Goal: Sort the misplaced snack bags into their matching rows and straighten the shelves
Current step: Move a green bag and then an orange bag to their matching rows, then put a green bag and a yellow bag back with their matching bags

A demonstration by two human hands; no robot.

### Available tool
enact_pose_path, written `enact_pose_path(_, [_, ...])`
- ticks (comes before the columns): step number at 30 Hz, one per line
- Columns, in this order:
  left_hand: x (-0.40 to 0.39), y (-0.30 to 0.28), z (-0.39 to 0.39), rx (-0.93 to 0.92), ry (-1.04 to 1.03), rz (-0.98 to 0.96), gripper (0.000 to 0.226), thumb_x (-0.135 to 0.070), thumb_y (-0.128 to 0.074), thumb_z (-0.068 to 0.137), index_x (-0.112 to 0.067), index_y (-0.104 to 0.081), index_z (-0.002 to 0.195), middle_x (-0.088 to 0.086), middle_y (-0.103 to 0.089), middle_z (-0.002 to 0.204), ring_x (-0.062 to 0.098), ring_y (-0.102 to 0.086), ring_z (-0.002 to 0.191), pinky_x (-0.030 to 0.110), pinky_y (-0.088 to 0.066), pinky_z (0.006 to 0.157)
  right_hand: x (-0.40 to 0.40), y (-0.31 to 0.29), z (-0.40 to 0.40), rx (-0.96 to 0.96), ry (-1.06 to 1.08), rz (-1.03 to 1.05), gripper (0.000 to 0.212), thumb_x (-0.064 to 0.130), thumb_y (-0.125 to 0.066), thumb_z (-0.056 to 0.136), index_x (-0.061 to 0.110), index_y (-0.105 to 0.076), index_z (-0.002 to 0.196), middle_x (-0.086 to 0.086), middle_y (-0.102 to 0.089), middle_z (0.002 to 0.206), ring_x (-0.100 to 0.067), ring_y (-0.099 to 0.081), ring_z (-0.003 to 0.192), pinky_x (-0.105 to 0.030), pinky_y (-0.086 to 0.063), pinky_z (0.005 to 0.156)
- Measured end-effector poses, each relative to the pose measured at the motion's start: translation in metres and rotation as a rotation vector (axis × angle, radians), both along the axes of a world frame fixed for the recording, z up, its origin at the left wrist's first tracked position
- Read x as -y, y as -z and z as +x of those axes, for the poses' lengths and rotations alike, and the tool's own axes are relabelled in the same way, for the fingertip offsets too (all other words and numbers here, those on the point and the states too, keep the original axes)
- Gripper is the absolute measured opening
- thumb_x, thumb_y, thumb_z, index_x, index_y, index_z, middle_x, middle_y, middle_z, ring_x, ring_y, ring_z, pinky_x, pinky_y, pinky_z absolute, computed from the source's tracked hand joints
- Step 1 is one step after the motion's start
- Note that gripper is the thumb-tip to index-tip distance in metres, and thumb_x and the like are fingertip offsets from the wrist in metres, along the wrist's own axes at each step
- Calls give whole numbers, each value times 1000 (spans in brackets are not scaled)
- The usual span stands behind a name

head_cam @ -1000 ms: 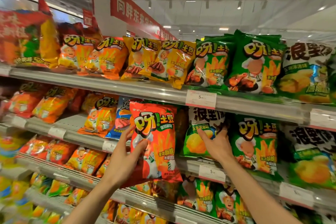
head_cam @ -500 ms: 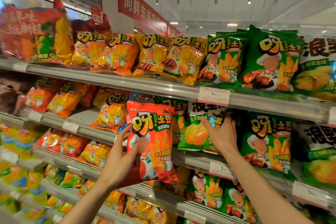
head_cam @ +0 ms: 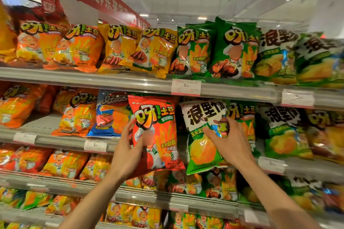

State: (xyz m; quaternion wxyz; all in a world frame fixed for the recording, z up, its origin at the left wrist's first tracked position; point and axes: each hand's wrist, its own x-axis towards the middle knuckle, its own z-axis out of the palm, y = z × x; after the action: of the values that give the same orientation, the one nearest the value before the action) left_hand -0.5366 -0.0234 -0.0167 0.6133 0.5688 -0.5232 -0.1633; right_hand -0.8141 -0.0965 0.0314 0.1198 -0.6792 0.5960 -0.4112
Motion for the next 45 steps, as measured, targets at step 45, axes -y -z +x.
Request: enact_pose_path(45, [-28,-15,-135,-47,484,193,65,-39,-63,93,-49,-27,147,-34,-48,120,-20,-62,87,9,-51,67,-68,31,-36,261,-85,118,79,68,-62,81,29,-36,145,8,-43,141,-9,-41,124,-28,-36,104])
